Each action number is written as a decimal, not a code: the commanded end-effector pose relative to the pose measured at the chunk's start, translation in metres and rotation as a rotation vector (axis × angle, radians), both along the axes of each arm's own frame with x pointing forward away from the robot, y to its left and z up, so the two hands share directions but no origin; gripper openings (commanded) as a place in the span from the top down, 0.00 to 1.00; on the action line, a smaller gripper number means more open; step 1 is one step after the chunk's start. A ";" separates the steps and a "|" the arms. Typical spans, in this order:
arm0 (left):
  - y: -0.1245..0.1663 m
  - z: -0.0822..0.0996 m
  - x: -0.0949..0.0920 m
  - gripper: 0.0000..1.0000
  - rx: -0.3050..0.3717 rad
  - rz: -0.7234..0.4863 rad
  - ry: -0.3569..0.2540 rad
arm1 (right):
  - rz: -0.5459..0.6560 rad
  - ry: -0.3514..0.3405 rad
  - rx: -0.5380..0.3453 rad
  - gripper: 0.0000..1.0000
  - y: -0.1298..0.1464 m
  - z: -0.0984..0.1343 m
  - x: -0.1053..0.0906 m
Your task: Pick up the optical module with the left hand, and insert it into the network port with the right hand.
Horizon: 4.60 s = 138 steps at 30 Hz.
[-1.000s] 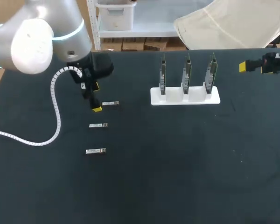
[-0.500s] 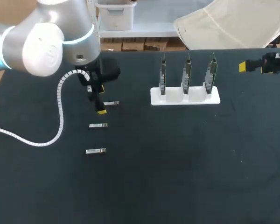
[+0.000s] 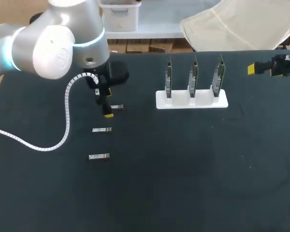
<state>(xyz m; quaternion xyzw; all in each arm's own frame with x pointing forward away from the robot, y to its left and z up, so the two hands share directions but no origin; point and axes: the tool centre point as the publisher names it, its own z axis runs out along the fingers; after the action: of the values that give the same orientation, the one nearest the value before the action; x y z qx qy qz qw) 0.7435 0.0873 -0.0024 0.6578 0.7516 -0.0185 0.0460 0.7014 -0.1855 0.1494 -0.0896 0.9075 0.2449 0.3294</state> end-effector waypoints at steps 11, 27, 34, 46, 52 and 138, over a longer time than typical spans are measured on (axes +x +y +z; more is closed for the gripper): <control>0.001 -0.007 0.003 0.00 0.025 0.010 0.024 | -0.006 0.001 -0.005 0.00 0.001 0.001 -0.002; 0.001 -0.012 0.003 0.00 0.044 0.010 0.027 | -0.006 0.001 -0.005 0.00 0.001 0.001 -0.002; 0.002 -0.013 0.004 0.00 0.052 0.019 0.031 | -0.006 0.001 -0.005 0.00 0.001 0.001 -0.002; 0.002 -0.012 0.003 1.00 0.023 0.003 0.028 | -0.006 0.001 -0.005 0.00 0.001 0.001 -0.002; 0.003 -0.012 0.003 1.00 0.030 0.006 0.031 | -0.006 0.001 -0.005 0.00 0.001 0.001 -0.002; -0.134 0.199 0.038 1.00 -1.095 0.075 0.027 | -0.006 0.001 -0.005 0.00 0.001 0.001 -0.002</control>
<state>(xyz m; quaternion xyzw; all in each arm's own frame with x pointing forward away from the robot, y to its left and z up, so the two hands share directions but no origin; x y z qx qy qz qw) 0.7804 -0.0467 0.2032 0.5154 0.6635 -0.4048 0.3610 0.7012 -0.1856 0.1494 -0.0897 0.9074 0.2449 0.3294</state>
